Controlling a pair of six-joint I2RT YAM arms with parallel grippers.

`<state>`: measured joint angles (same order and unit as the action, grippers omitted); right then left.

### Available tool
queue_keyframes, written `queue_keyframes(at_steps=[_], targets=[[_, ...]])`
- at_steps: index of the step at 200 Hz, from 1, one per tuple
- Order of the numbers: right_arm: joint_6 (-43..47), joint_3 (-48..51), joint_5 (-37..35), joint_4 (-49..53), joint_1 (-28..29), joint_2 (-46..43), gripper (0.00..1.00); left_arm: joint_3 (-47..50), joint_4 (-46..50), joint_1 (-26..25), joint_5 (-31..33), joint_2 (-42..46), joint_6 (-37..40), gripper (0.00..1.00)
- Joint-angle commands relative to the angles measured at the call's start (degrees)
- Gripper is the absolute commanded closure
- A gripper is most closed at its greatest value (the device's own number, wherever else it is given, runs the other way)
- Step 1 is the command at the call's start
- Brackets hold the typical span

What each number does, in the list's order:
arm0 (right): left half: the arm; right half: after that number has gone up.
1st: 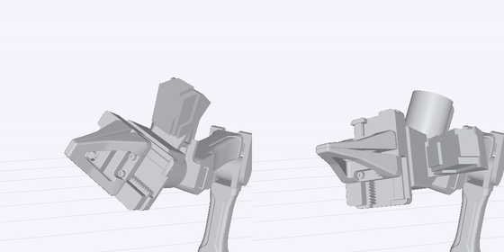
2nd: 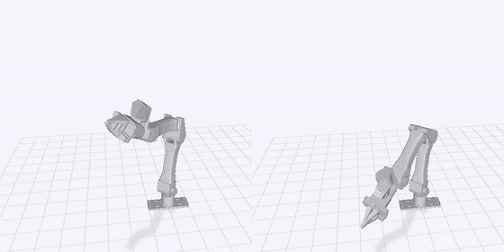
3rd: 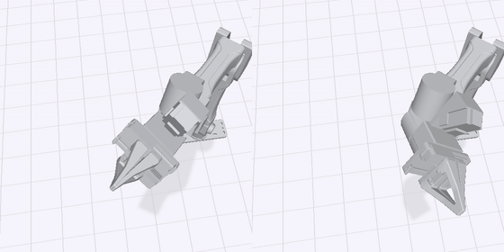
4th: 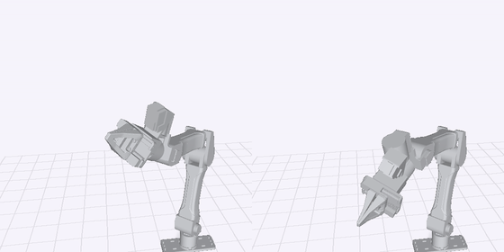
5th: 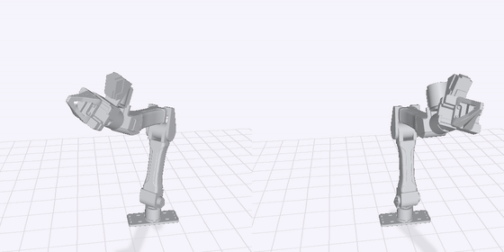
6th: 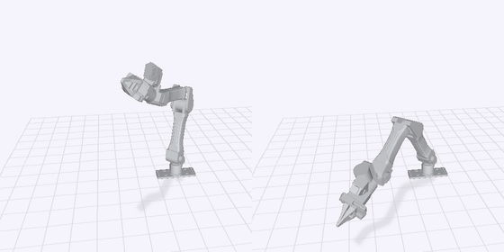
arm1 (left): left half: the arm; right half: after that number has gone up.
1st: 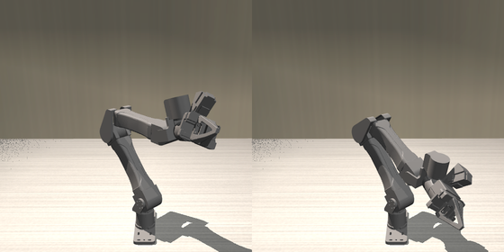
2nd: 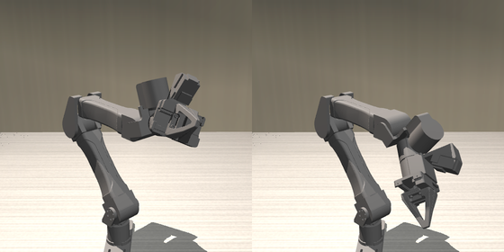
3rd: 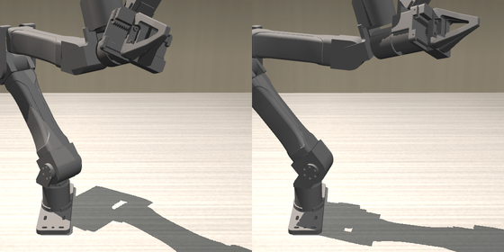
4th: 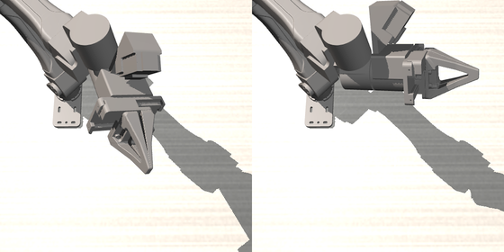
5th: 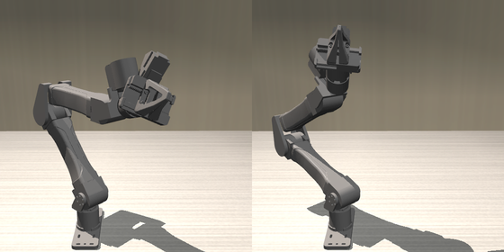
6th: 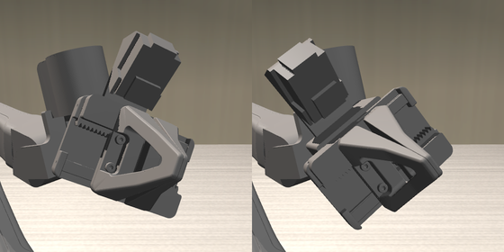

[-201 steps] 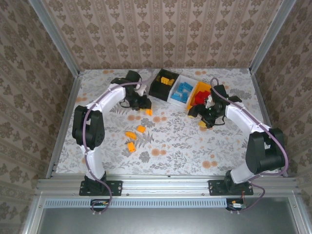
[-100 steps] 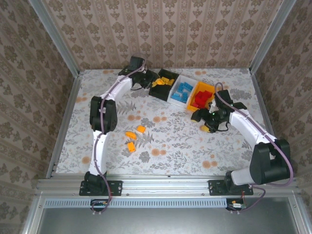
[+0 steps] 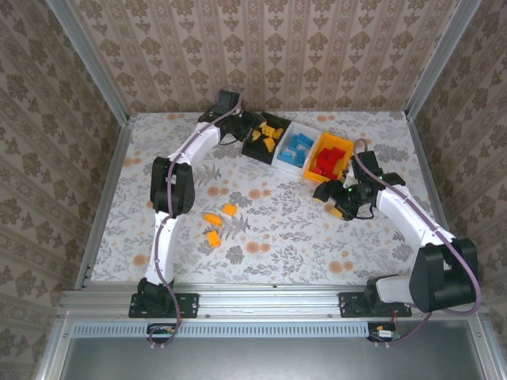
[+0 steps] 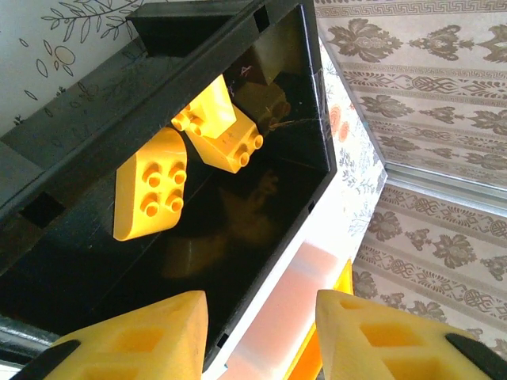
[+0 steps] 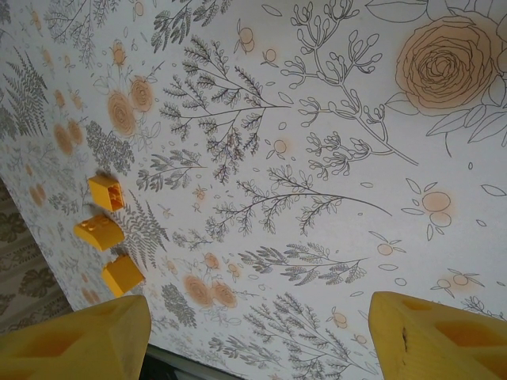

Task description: Sort the legos into containers by color

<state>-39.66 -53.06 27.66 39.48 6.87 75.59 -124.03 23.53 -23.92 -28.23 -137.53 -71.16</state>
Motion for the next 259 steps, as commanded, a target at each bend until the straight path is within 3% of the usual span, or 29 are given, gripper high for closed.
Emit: queue_keyframes(at_steps=[1, 31, 86, 126, 181, 259], targets=[[-1.08, 0.15, -0.39, 0.44, -0.46, -1.15, 0.26, 1.59, 1.18, 0.56, 0.37, 2.88, 2.76, 0.57], [-1.33, 0.34, 0.02, -0.27, -0.37, -1.08, 0.26, 6.11, 10.78, 1.02, 1.94, 9.58, 17.08, 0.52], [-0.34, -2.07, 2.44, -1.57, -0.02, 3.53, 0.25, 27.13, 26.79, 1.46, 12.21, 27.83, 45.18, 0.44], [0.55, -5.45, 3.63, -1.74, 1.86, 9.06, 0.25, 37.71, 33.36, -1.75, 17.25, 32.02, 61.05, 0.36], [0.98, -6.70, 3.59, -1.02, 3.62, 10.49, 0.25, 39.09, 34.51, -9.13, 23.72, 27.19, 63.71, 0.35], [1.25, -4.69, 2.38, -0.31, 3.61, 8.17, 0.25, 41.99, 32.93, -10.62, 25.25, 25.99, 62.98, 0.36]])
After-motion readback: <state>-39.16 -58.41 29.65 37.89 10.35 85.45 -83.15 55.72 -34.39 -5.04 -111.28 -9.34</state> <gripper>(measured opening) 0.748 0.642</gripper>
